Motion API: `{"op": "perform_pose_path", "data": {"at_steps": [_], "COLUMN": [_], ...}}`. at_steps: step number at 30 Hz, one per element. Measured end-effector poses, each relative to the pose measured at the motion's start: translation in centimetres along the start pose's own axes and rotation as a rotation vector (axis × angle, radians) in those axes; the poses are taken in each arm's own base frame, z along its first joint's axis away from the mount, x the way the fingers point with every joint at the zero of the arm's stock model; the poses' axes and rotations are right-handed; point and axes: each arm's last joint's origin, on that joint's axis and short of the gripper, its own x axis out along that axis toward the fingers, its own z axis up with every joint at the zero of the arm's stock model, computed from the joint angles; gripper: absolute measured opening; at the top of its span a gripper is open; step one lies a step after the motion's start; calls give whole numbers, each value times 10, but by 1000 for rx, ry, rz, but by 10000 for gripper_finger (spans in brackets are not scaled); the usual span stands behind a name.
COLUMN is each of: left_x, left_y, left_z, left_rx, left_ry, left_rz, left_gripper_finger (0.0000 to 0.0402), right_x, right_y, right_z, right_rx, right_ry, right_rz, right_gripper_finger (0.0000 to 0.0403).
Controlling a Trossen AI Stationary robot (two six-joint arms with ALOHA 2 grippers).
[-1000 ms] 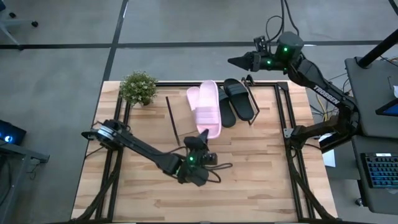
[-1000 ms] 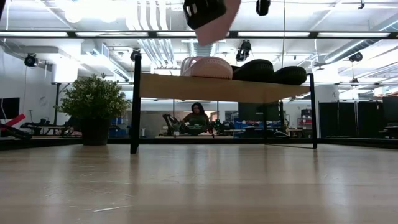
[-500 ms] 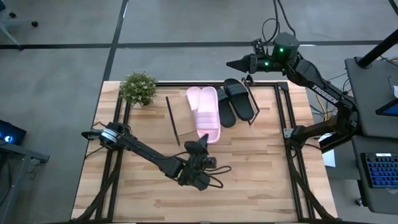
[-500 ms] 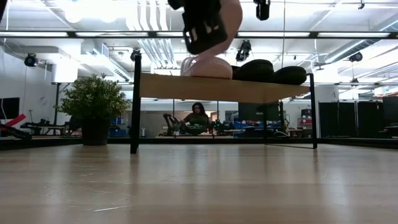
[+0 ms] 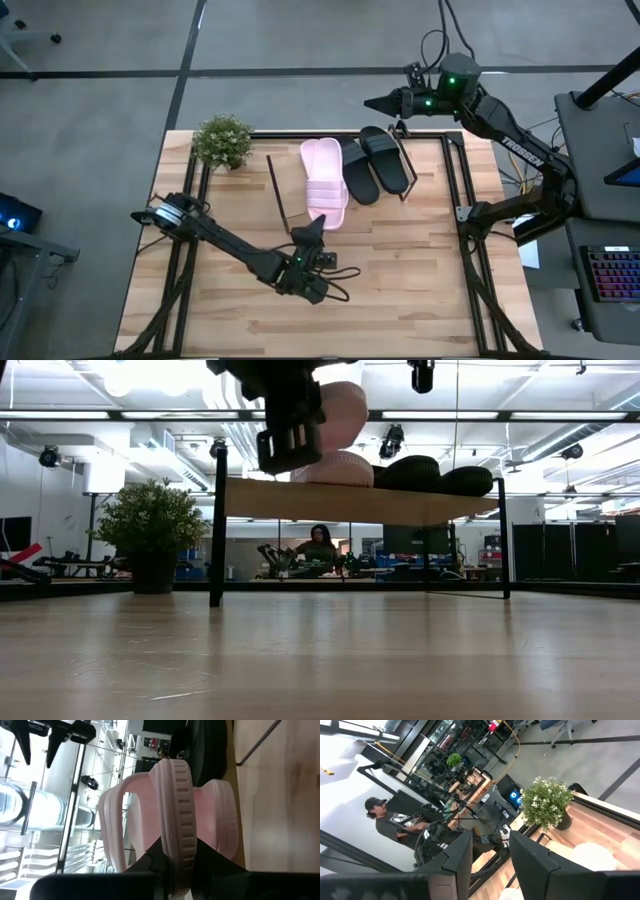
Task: Pick and place slides into the shelf
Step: Put the pink slipper on the shelf
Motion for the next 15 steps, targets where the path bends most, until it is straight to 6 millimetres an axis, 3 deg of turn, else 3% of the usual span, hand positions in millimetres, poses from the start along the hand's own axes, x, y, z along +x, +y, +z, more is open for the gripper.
{"op": "perform_pose_path", "data": {"at_steps": [5, 15], "left_x": [2, 9], "left_y": [3, -10], "left_z": [-5, -25], "left_rx": [-12, -8], "left_ry": [7, 22], "left_rz": [3, 4], "left_gripper_finger": [19, 19], "right_x": [0, 0], "right_y": [0, 0], "right_z": [0, 0], "right_rx": [0, 1], "right_ry": [1, 1], "right_rz": [-1, -1], "right_gripper_finger": [122, 122]}}
